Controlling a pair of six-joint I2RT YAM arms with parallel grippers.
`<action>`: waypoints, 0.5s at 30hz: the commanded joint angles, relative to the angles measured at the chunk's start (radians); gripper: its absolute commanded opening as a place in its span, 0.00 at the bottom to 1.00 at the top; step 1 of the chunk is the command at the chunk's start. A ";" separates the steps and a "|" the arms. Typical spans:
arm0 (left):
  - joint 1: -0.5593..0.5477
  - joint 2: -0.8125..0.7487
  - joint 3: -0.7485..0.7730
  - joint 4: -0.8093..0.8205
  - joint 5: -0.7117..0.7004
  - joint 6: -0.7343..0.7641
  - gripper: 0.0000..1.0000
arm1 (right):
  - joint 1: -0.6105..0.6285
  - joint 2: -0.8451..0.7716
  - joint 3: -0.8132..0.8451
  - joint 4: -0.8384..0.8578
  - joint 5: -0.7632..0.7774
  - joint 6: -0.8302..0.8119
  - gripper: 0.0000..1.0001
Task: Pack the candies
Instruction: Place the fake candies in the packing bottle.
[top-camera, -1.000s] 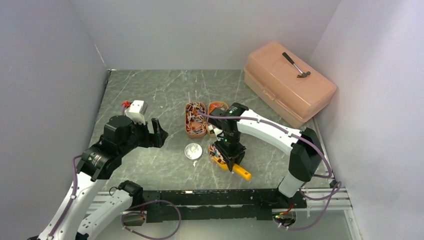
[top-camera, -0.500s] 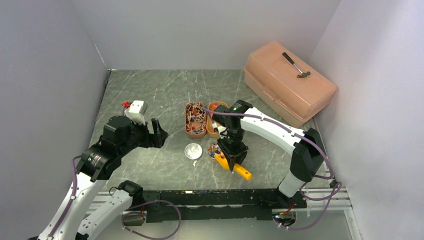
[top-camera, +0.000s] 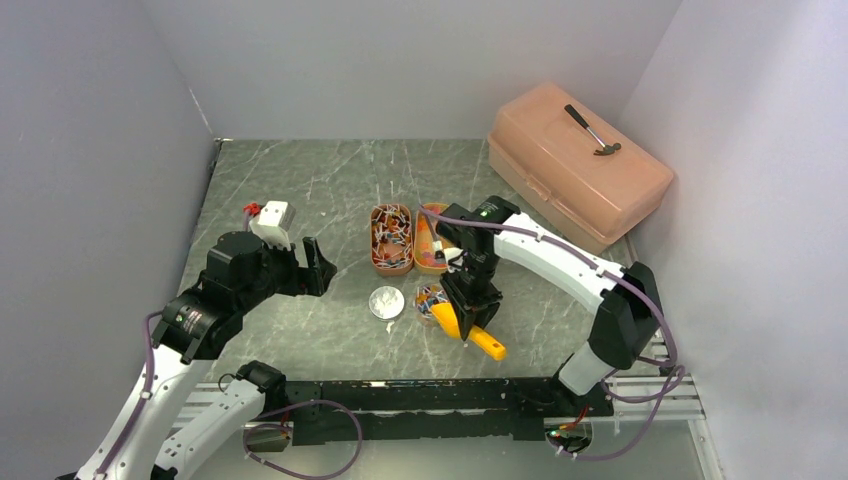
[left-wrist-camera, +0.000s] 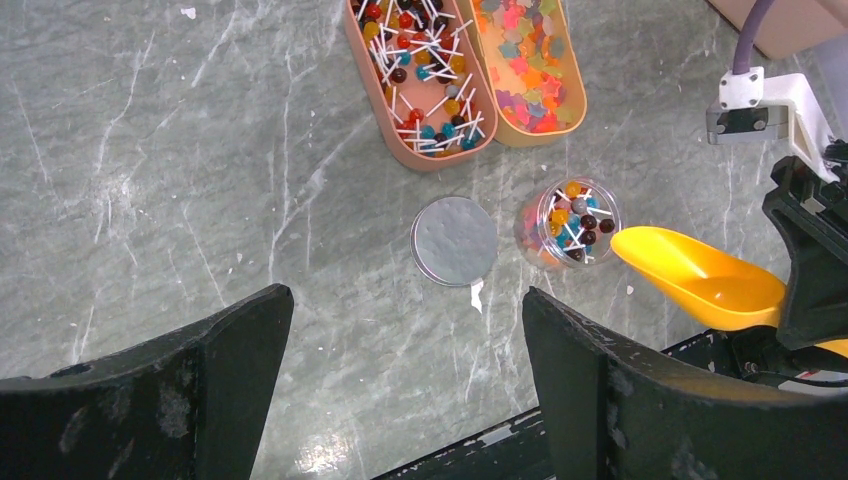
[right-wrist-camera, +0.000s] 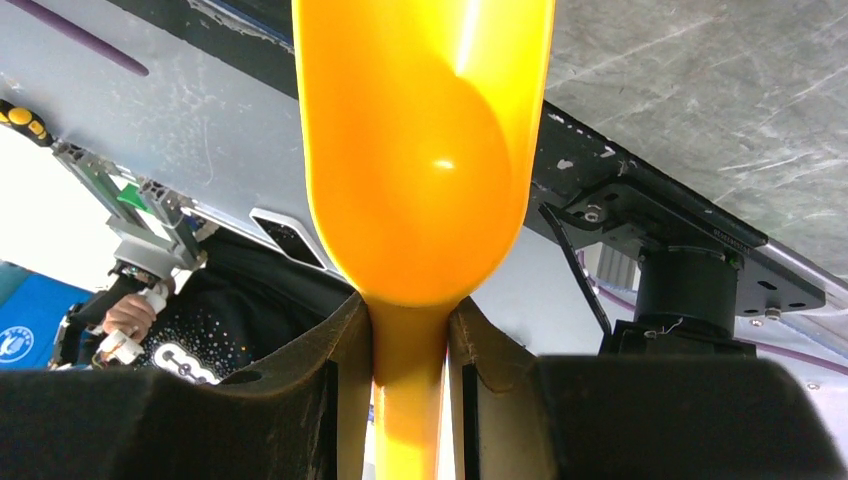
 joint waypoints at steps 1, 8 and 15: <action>0.003 -0.007 -0.003 0.016 0.014 0.014 0.91 | -0.017 -0.057 -0.013 -0.029 -0.025 0.017 0.00; 0.003 0.012 -0.002 0.016 0.014 0.015 0.90 | -0.056 -0.119 -0.028 0.032 0.009 0.017 0.00; 0.003 0.045 -0.007 0.022 0.023 0.015 0.91 | -0.083 -0.201 -0.087 0.207 0.087 0.050 0.00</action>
